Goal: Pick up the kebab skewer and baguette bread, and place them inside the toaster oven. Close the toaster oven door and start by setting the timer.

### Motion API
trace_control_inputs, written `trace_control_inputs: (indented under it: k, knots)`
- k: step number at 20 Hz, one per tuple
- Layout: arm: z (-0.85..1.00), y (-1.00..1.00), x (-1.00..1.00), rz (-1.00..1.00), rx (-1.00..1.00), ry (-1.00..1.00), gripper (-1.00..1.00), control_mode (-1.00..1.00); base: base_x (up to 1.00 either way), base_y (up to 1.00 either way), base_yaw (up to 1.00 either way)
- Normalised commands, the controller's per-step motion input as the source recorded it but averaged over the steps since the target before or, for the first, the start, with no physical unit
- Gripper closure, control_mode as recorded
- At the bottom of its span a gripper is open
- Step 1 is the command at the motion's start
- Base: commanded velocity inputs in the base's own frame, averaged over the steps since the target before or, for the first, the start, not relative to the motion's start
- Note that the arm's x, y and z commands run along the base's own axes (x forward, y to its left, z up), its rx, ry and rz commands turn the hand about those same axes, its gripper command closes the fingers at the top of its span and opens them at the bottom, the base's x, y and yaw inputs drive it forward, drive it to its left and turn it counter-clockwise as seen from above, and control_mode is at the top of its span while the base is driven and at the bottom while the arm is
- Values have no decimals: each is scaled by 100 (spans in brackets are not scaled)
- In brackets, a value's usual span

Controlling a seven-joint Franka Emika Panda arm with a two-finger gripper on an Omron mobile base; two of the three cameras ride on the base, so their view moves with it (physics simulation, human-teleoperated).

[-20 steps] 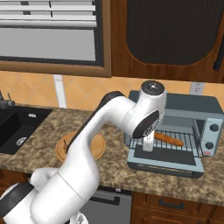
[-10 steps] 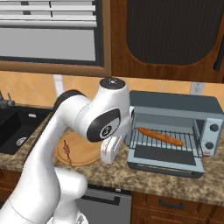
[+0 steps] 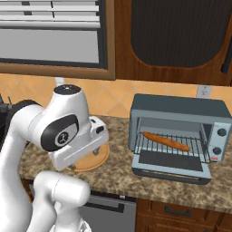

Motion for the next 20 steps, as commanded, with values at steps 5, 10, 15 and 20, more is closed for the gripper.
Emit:
trace_control_inputs:
  k: [5, 10, 15, 20]
  knots:
    - [-58, 100, 0, -49, 8, 0, -100, -100, 0, 0, 0]
    - [-53, 83, 4, -32, 8, 0, -100, -100, 0, 0, 0]
    - [-26, 59, 45, -8, 2, -2, -100, -100, 0, 0, 0]
    - [-32, 10, 87, 2, -1, 0, -100, -100, 0, 0, 0]
